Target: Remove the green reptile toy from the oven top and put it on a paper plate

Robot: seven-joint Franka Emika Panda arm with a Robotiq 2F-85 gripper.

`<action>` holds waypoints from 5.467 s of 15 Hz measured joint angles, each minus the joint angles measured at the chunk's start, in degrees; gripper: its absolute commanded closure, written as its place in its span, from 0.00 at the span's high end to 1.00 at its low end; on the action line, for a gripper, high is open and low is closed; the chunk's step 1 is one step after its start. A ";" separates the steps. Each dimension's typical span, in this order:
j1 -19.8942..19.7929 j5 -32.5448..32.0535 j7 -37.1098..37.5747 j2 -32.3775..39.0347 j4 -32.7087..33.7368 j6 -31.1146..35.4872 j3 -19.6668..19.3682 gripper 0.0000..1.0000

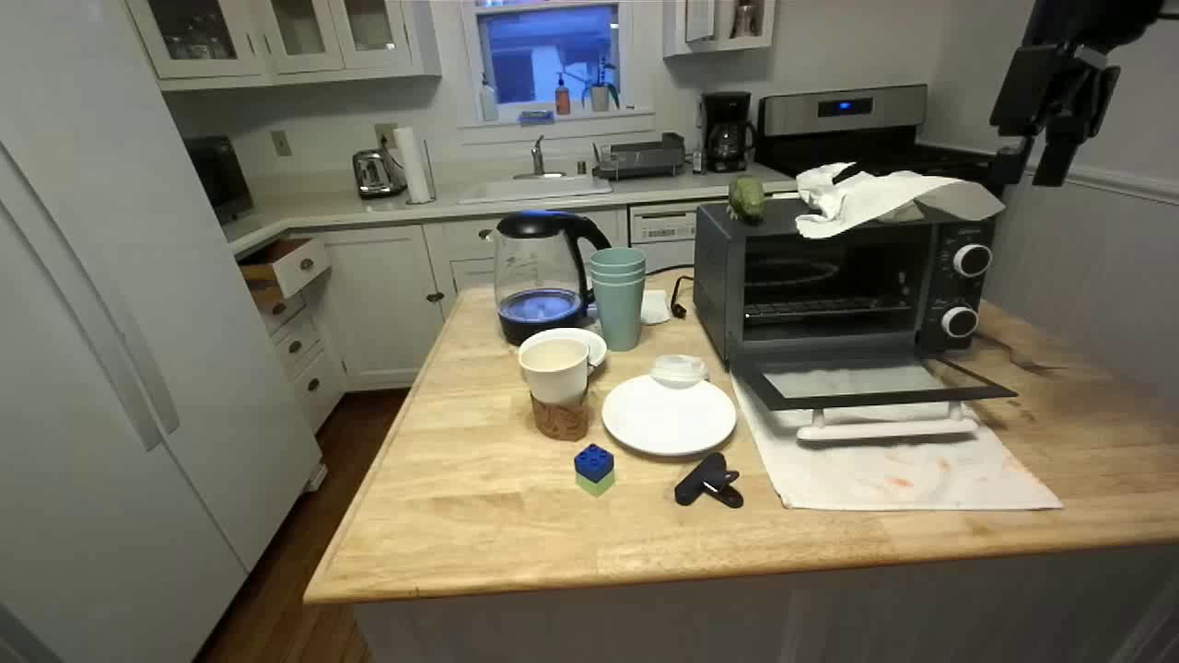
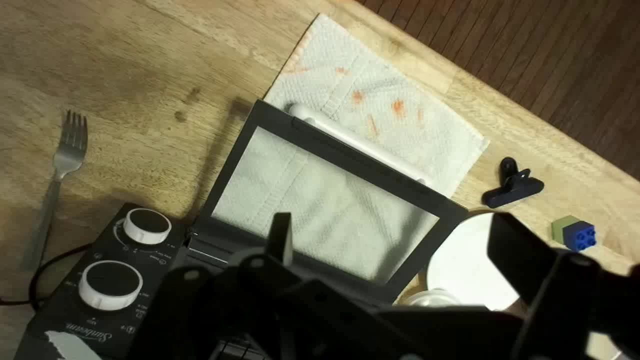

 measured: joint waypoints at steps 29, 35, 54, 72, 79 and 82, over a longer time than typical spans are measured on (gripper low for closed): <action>-0.67 5.49 41.95 42.00 56.93 -9.34 5.09 1.00; -2.11 5.45 44.87 53.99 71.55 -13.07 5.07 1.00; -3.74 5.45 43.14 65.26 81.20 -14.66 5.06 0.36; -1.84 6.13 26.51 58.04 82.82 -31.20 13.36 0.24; -3.24 12.95 19.58 57.71 80.84 -30.31 17.42 0.49; -3.01 12.94 19.61 57.75 80.93 -30.31 17.42 0.49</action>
